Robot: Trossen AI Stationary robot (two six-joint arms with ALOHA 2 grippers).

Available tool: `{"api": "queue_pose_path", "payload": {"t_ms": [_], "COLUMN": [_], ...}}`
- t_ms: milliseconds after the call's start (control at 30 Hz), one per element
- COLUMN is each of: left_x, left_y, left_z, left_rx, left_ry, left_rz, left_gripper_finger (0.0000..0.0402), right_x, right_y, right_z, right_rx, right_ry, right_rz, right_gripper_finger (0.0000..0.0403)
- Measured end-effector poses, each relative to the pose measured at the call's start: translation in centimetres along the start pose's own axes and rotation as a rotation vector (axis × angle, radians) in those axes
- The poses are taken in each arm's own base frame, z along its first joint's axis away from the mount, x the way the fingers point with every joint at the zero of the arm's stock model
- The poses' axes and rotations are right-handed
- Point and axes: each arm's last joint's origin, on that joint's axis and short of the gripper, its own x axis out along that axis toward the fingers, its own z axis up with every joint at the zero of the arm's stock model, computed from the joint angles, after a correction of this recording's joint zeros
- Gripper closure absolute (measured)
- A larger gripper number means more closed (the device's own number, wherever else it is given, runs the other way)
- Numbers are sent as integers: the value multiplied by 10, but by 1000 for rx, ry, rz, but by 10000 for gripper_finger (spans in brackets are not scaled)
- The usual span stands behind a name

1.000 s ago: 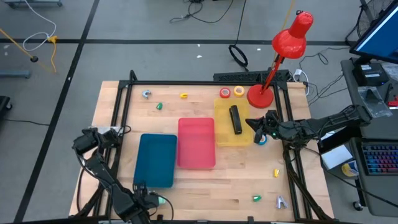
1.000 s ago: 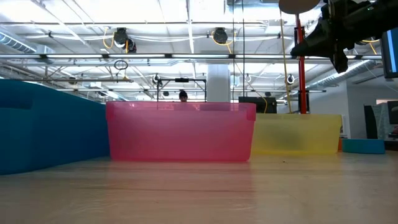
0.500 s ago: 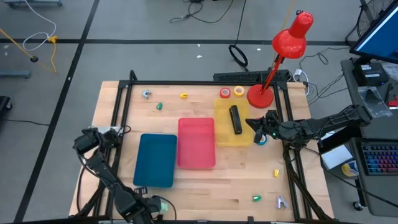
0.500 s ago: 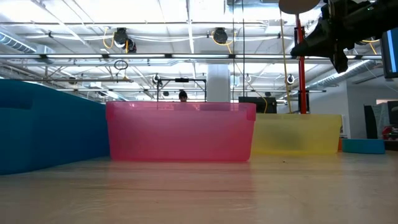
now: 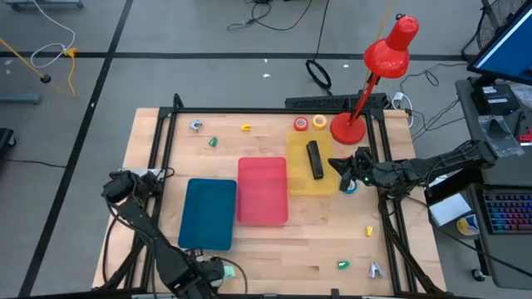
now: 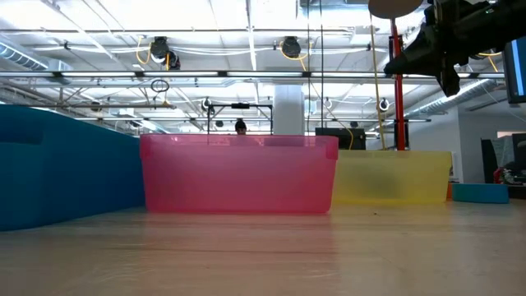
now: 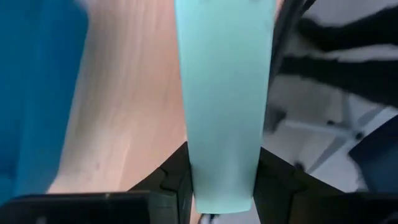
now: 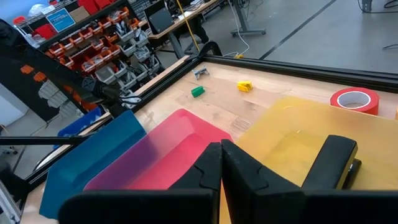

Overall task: Pick and place Stapler, Stapler remover, tape
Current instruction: Put the light blue stapler into the yellow bin

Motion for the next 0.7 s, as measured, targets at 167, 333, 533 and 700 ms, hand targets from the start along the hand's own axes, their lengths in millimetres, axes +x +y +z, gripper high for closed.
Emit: {"api": "queue_pose_path", "payload": {"t_ms": [167, 333, 533, 700], "left_x": [-27, -47, -63, -73], "left_y": [0, 12, 34, 54], "left_z": [27, 55, 89, 117], "left_rx": [9, 35, 133, 209], "left_ry": [-121, -197, -230, -238], "left_rz": [7, 64, 131, 157], "left_gripper_finger": [280, 280, 280, 280], "right_x": [0, 0, 1, 9], "right_y": [0, 5, 20, 35], "right_z": [0, 1, 7, 6], "right_rx": [4, 22, -28, -173], "right_ry": [3, 51, 59, 20], "right_rz": [6, 117, 361, 529], "right_gripper_finger": [399, 399, 399, 399]}}
